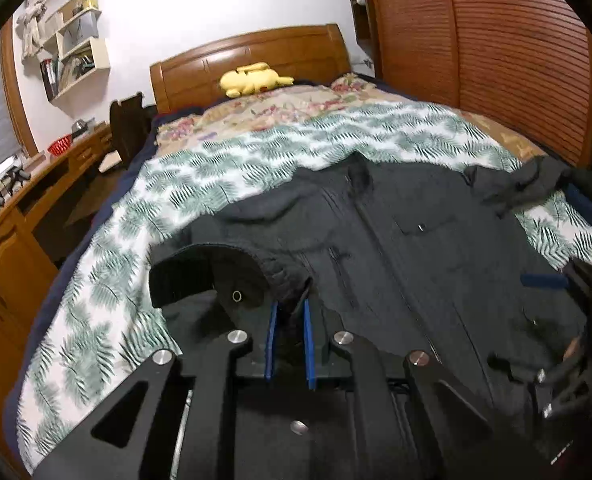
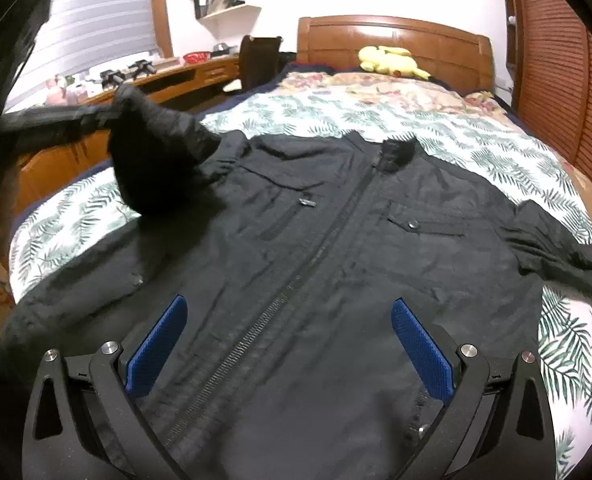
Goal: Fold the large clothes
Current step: 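Lift the grasped jacket side with the left tool and fold it toward the zipper, then open the left tool and release the folded fabric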
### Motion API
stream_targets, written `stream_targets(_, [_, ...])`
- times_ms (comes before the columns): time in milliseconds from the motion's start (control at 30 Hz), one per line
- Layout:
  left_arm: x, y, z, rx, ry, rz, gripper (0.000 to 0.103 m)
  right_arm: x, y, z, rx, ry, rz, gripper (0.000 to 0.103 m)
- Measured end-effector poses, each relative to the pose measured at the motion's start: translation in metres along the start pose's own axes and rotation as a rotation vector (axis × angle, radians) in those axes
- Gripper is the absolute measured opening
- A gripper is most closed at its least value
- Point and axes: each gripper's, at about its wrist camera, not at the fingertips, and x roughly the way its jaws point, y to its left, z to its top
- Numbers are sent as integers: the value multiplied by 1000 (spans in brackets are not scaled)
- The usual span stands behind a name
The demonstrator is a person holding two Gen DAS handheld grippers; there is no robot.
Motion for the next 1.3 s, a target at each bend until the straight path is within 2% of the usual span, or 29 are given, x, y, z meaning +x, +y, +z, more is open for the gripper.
stream_targets(233, [-4,-6,-31,-58,-13,-69,15,12,-18,-4,32,36,-23,103])
stream_targets(467, [-21,-14,-42,-28,-40,-118,30,24,-15,-6,32,67,-23,103])
stream_targets(633, [-32,-7,-56,-45,-44,-132,39,31,-8,-8,21,83,-22,103])
stream_targets(833, [-39,14,-73,-68,-50,-75,45,36,8,0,8,71,9,103])
stream_targets(1133, [-42,55,-87,-150,-52,-27,51,55,60,23,-73,54,116,101])
stream_targets(1233, [-41,70,-93,-175,-47,-8,51,69,78,25,-114,65,145,95])
stream_targets(1300, [-39,77,-96,-186,-42,1,51,80,88,24,-145,84,173,82])
